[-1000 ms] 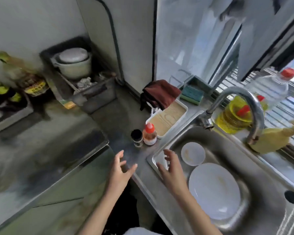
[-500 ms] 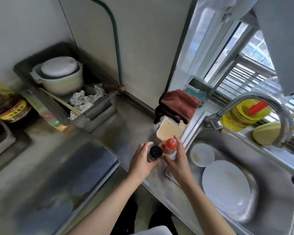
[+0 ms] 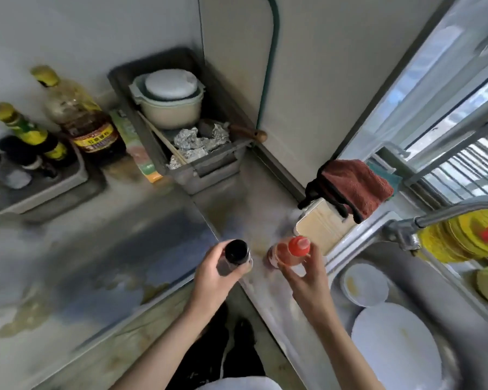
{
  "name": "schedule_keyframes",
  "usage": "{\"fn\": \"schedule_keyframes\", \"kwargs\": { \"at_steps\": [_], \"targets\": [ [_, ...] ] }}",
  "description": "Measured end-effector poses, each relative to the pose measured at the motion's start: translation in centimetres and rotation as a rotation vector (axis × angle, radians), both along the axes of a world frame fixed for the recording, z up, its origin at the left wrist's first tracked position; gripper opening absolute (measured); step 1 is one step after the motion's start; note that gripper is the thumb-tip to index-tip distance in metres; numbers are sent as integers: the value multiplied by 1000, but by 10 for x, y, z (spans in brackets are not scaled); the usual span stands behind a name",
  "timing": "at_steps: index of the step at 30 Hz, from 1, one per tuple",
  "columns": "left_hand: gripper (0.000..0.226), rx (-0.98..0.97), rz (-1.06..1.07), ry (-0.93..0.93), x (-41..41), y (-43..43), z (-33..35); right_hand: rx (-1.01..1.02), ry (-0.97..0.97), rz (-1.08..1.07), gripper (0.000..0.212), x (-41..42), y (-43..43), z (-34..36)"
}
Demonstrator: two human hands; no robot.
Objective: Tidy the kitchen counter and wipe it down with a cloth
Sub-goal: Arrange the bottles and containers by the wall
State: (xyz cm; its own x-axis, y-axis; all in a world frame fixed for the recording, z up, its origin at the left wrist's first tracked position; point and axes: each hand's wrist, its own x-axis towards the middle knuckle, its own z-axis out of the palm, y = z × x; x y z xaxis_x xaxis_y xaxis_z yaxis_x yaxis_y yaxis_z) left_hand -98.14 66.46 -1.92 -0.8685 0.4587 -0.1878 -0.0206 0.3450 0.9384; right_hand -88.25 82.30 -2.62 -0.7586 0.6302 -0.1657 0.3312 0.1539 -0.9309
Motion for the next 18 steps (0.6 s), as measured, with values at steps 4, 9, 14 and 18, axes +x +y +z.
{"fn": "schedule_keyframes", "kwargs": {
  "at_steps": [4,9,14,18],
  "targets": [
    [37,-17,224,-26,-3,-52,6,-73,-22,254,52,-28,-21,0],
    [38,-33,467,-35,-5,-115,13,-155,-21,498,40,-76,-70,8],
    [36,-94,571,59,-31,-180,7,-169,-24,701,51,-131,-134,14],
    [35,-52,641,80,-69,-227,1,-156,-1,763,44,-179,-180,3]
  ]
}}
